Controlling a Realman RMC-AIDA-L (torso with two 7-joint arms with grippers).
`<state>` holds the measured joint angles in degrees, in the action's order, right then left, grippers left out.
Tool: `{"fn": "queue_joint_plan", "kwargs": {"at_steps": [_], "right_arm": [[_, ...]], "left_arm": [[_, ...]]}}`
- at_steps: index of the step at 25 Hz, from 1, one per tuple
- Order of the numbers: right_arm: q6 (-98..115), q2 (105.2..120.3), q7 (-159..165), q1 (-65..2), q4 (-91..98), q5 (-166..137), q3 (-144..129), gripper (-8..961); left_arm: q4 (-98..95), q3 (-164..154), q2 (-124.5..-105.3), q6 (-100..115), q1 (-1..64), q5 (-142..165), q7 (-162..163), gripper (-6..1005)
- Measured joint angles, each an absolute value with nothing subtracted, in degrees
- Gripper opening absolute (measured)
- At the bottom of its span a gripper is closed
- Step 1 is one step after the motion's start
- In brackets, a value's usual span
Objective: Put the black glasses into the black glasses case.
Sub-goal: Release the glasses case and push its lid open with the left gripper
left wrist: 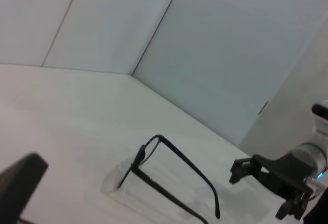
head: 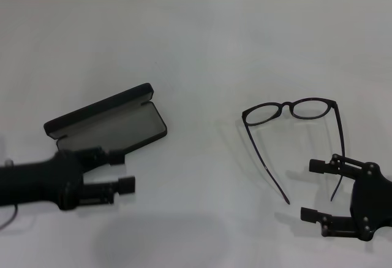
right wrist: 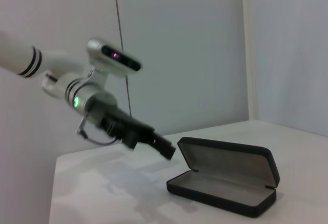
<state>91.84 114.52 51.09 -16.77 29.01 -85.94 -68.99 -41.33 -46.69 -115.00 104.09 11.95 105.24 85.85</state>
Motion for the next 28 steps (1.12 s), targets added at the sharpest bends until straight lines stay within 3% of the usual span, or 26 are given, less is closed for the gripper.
{"fn": "queue_joint_plan", "kwargs": {"at_steps": [8,14,22,28], "right_arm": [[91.94,114.64,51.15,-16.79,29.01,-85.93,-69.01,838],[91.94,114.7,51.15,-16.98,29.0,-85.94,-69.16,838],[91.73,114.92,51.15,-17.24,29.0,-85.96,-69.39,838],[91.43,115.11,51.15,-17.32,29.0,-85.99,-69.15,838]], "left_arm": [[-62.86,-46.69,-115.66,104.42,13.25,108.58,98.15,798],[-75.73,-46.67,-116.49,101.76,19.96,120.75,104.2,798],[-80.19,-47.28,-116.96,101.04,26.17,132.07,103.86,798],[-80.4,-49.72,-118.86,98.07,25.69,136.39,101.79,797]]}}
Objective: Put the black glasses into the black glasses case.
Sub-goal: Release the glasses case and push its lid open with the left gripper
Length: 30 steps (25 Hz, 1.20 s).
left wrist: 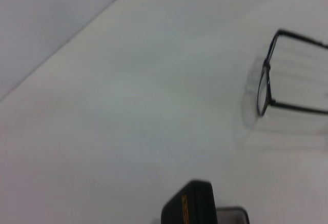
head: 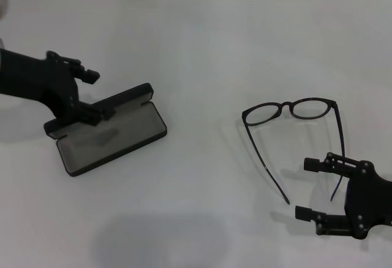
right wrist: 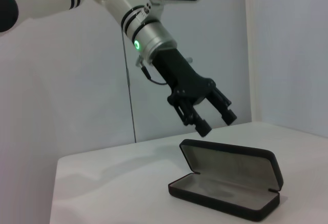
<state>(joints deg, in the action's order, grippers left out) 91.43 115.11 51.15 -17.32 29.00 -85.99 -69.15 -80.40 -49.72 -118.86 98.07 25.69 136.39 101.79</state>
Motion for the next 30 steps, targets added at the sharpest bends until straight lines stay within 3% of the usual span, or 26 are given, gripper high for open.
{"fn": "queue_joint_plan", "kwargs": {"at_steps": [15,26,30], "right_arm": [[91.31,115.14,51.15,-17.67,28.91,-86.18,-69.07,837],[91.32,115.13,51.15,-17.75,28.38,-86.13,-69.08,837],[91.32,115.13,51.15,-17.75,28.31,-86.1,-69.08,837]], "left_arm": [[-80.67,-56.1,-119.55,91.25,23.32,140.58,102.18,797],[-80.74,-59.14,-119.52,90.3,22.77,141.53,102.2,734],[-80.78,-59.15,-119.57,88.96,22.43,141.53,102.23,604]]}}
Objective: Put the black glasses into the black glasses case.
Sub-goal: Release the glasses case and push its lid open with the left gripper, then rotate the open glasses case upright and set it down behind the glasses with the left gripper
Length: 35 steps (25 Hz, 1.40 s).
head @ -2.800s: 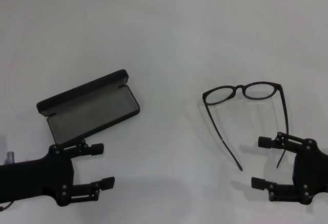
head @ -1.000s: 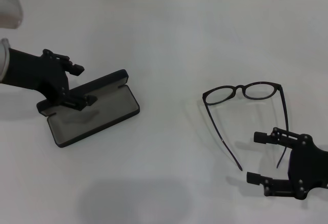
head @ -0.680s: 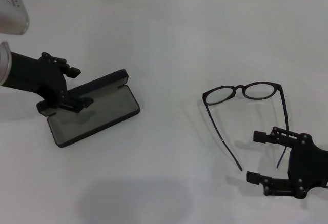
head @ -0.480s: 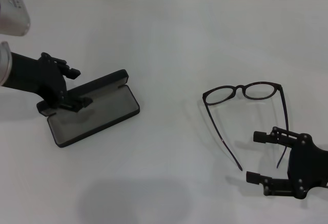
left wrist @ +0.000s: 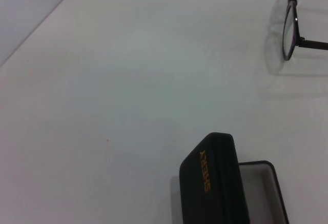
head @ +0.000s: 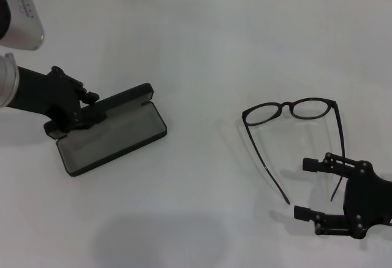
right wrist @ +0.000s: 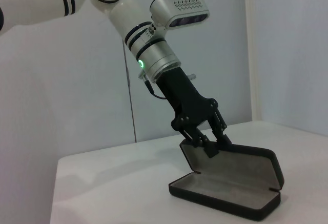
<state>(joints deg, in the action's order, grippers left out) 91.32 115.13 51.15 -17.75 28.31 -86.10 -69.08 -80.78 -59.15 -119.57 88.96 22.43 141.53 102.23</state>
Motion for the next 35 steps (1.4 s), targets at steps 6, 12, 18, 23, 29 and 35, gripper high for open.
{"fn": "queue_joint_plan", "kwargs": {"at_steps": [6,12,18,23,29,35], "right_arm": [[91.32,115.13,51.15,-17.75,28.28,-86.07,-69.08,837],[91.32,115.13,51.15,-17.76,28.29,-86.04,-69.08,837],[91.32,115.13,51.15,-17.75,28.3,-86.04,-69.01,837],[91.32,115.13,51.15,-17.76,28.3,-86.04,-68.99,837],[91.32,115.13,51.15,-17.75,28.3,-86.05,-68.99,837],[91.36,115.13,51.15,-17.75,28.3,-86.04,-68.99,837]], "left_arm": [[-80.84,-59.15,-119.61,88.81,22.41,141.56,102.23,308],[-81.09,-59.15,-119.62,88.71,22.41,141.51,102.04,248],[-81.21,-59.15,-119.62,88.68,22.41,141.08,101.79,247],[-81.85,-59.21,-119.62,88.67,22.32,140.09,101.78,225],[-82.6,-59.49,-119.61,88.79,21.95,137.74,100.9,212],[-82.71,-62.54,-119.63,86.87,21.04,130.21,92.17,210]]}}
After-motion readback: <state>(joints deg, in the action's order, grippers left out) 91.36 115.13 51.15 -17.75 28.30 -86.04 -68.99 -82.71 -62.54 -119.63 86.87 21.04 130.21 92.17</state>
